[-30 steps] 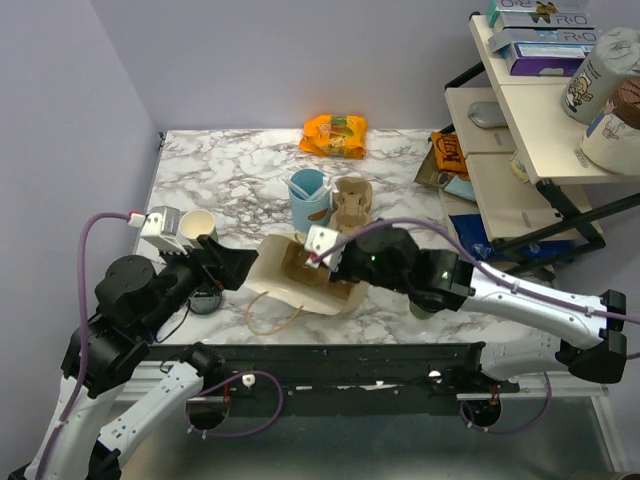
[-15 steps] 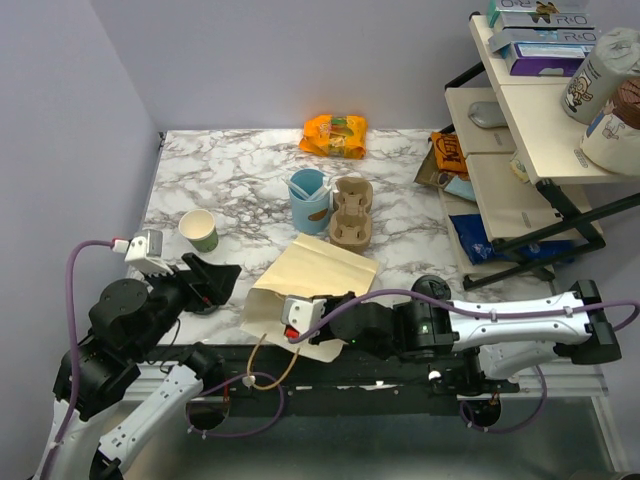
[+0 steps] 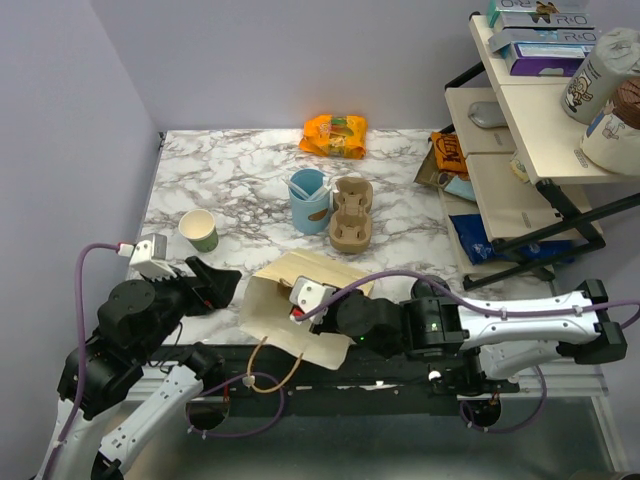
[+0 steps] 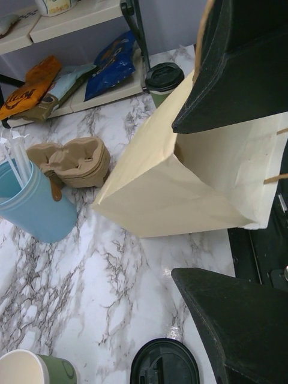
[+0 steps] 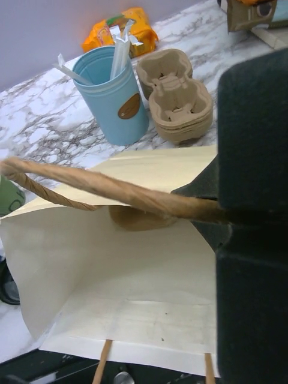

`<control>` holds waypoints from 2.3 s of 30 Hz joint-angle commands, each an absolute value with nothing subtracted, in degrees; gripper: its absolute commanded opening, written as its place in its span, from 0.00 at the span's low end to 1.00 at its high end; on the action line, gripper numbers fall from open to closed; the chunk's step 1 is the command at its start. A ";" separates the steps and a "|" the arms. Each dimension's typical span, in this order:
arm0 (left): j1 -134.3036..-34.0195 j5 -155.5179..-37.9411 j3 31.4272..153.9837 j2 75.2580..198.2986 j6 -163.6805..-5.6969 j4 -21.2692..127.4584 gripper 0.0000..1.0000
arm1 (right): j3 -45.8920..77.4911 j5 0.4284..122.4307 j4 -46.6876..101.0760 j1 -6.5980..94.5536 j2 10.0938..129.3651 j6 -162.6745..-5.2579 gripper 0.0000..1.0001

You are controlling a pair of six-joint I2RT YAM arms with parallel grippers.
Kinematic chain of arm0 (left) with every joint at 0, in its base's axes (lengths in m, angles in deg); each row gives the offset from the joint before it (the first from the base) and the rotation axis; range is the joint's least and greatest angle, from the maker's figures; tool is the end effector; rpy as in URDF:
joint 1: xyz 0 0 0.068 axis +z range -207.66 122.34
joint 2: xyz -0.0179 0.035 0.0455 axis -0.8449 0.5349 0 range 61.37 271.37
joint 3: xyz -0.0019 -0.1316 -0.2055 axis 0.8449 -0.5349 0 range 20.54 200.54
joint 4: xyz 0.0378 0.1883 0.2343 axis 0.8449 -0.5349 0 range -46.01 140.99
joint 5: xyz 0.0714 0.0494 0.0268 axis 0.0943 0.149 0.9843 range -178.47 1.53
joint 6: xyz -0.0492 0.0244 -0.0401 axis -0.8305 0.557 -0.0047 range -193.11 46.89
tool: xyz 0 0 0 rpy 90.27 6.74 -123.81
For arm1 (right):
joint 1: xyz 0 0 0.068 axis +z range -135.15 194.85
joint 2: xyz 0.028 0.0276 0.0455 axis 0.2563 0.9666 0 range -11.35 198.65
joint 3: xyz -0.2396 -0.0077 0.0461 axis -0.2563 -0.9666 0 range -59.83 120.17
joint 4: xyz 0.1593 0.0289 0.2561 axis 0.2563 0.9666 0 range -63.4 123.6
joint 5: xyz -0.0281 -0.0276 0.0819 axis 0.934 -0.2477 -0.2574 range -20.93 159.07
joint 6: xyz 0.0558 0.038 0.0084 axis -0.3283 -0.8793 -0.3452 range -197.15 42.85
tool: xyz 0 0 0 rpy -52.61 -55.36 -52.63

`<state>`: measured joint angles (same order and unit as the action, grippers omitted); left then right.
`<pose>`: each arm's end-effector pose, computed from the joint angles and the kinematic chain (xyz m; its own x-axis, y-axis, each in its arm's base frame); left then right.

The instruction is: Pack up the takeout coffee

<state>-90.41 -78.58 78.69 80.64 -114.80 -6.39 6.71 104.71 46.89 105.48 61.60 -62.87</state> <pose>0.0953 -0.0502 0.3783 -0.4627 -0.4815 -0.7443 0.1182 0.7986 -0.5901 0.0281 0.3512 0.3116 0.2068 -0.5615 -0.8012 -0.7918 0.3850 -0.4741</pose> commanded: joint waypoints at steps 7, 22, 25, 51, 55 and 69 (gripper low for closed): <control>-90.80 -78.88 78.89 79.13 -115.12 -7.19 0.99 | 11.97 93.78 49.80 100.11 56.41 -71.62 0.01; -90.71 -76.08 80.13 83.61 -115.03 -5.44 0.99 | 20.32 66.70 55.95 80.43 64.58 -63.27 0.04; -90.71 -75.55 80.30 84.66 -114.60 -5.08 0.99 | 22.16 64.94 56.66 77.70 66.95 -61.51 0.04; -90.71 -72.91 82.76 88.97 -112.40 -3.94 0.99 | 39.12 48.93 68.52 65.04 81.37 -68.62 0.49; -90.80 -72.56 82.41 89.32 -112.40 -3.33 0.99 | 40.01 56.66 67.30 64.95 78.66 -69.86 0.74; -90.71 -72.56 80.22 89.06 -112.04 0.10 0.99 | 9.99 77.85 44.88 64.95 45.21 -85.46 1.00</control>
